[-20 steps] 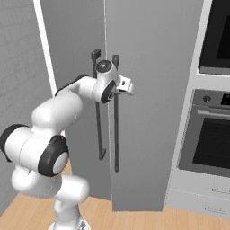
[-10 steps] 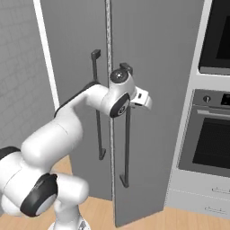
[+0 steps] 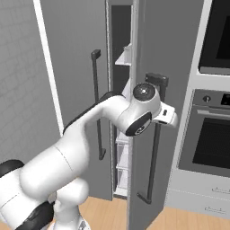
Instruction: Grab a lemon wedge from the fridge and one ice cube from the ice bowl, and put them in the glass of lemonade.
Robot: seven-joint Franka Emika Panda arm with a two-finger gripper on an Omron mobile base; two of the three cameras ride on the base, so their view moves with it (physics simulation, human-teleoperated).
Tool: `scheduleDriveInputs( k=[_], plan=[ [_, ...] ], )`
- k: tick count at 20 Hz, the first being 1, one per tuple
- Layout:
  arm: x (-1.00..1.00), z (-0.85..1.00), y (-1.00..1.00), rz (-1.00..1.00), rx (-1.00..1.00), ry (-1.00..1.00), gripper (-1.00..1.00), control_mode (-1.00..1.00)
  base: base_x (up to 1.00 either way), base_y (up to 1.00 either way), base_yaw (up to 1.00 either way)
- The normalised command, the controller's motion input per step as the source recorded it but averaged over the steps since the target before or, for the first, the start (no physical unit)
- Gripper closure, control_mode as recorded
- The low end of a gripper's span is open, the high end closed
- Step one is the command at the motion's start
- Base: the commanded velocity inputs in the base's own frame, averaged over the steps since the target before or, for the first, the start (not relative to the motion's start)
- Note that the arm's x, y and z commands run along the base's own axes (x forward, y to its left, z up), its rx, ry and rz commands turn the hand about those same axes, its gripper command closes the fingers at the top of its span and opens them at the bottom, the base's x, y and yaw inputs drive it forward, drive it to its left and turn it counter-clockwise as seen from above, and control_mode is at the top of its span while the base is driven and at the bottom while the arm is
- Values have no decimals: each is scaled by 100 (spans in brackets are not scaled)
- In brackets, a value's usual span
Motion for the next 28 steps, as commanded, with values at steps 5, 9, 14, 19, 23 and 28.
scheduleDriveInputs(
  k=[5, 9, 14, 19, 23, 28],
  plan=[
    [-62, 38, -4, 2, 0, 0, -100, -100, 0, 0, 0],
    [-68, 45, 46, 0, -15, -7, -100, -100, 0, 0, 0],
    [-55, 21, 85, 0, -25, -6, -100, -100, 0, 0, 0],
    [-4, 0, 100, 0, -23, 0, -100, -100, 0, 0, 0],
    [53, 0, 51, 0, -7, 0, -100, -100, 0, 0, 0],
    [99, -4, 0, 0, -5, 5, -100, -100, 0, 0, 0]
  ],
)
